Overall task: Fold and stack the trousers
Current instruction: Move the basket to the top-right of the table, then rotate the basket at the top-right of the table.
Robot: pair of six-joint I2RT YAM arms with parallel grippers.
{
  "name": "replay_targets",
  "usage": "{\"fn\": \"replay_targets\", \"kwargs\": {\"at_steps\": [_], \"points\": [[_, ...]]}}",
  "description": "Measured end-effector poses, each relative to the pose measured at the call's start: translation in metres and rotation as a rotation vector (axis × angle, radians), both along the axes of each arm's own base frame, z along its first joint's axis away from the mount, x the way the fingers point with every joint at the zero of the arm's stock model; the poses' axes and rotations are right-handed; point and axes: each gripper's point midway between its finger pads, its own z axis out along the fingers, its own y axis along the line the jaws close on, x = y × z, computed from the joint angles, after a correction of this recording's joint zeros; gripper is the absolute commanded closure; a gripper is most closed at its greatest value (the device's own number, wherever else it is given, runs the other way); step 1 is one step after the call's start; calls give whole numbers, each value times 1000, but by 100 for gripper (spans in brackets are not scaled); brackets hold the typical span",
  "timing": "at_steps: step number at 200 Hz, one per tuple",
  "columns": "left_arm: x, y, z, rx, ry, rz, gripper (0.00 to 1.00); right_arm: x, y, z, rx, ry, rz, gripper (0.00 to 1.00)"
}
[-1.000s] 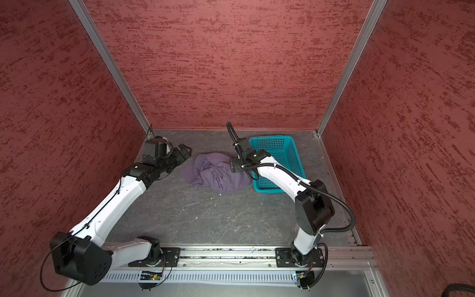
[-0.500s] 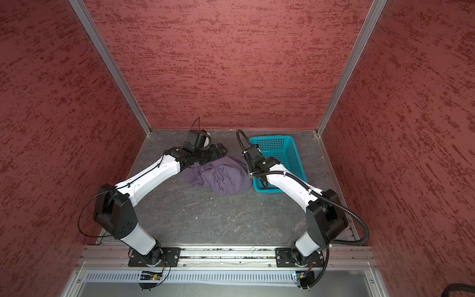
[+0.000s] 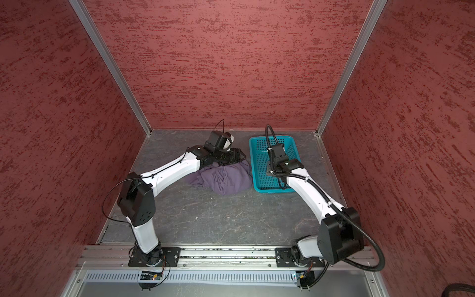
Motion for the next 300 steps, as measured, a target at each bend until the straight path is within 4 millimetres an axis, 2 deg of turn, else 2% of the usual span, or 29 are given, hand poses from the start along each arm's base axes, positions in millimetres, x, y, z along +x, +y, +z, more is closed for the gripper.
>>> {"fn": "replay_targets", "kwargs": {"at_steps": [26, 54, 73, 95, 120, 136, 162, 183, 209, 233, 249, 266, 282, 300], "points": [[-8, -24, -19, 1, 41, -59, 31, 1, -54, 10, 0, -32, -142, 39], [-14, -45, -33, -2, 73, -103, 29, -14, -111, -3, 24, -5, -295, 28], [-15, -57, -38, -8, 85, -125, 27, -30, -131, -24, 68, 44, -359, 26], [-11, -72, -39, -26, 88, -148, 27, -45, -132, -50, 142, 105, -379, 26], [-2, -89, -39, -54, 90, -166, 26, -56, -113, -67, 263, 134, -357, 32], [9, -97, -38, -67, 80, -165, 21, -61, -102, -70, 333, 122, -344, 34], [25, -112, -31, -99, 58, -187, 19, -66, -78, -63, 432, 94, -292, 34], [39, -123, -19, -133, 26, -206, 13, -69, -61, -53, 485, 72, -251, 32], [54, -122, 0, -176, -5, -211, 11, -74, -32, -47, 553, 65, -187, 31], [70, -107, 14, -199, -28, -186, 9, -73, 0, -48, 607, 86, -119, 30], [79, -90, 12, -190, -19, -155, 9, -69, 20, -52, 629, 109, -76, 30], [81, -60, 5, -163, 8, -106, 9, -63, 39, -62, 639, 156, -45, 29], [77, -27, 1, -139, 30, -53, 9, -51, 59, -62, 654, 170, -3, 29], [70, 10, 5, -125, 27, 7, 8, -32, 83, -60, 673, 178, 43, 28]]}}
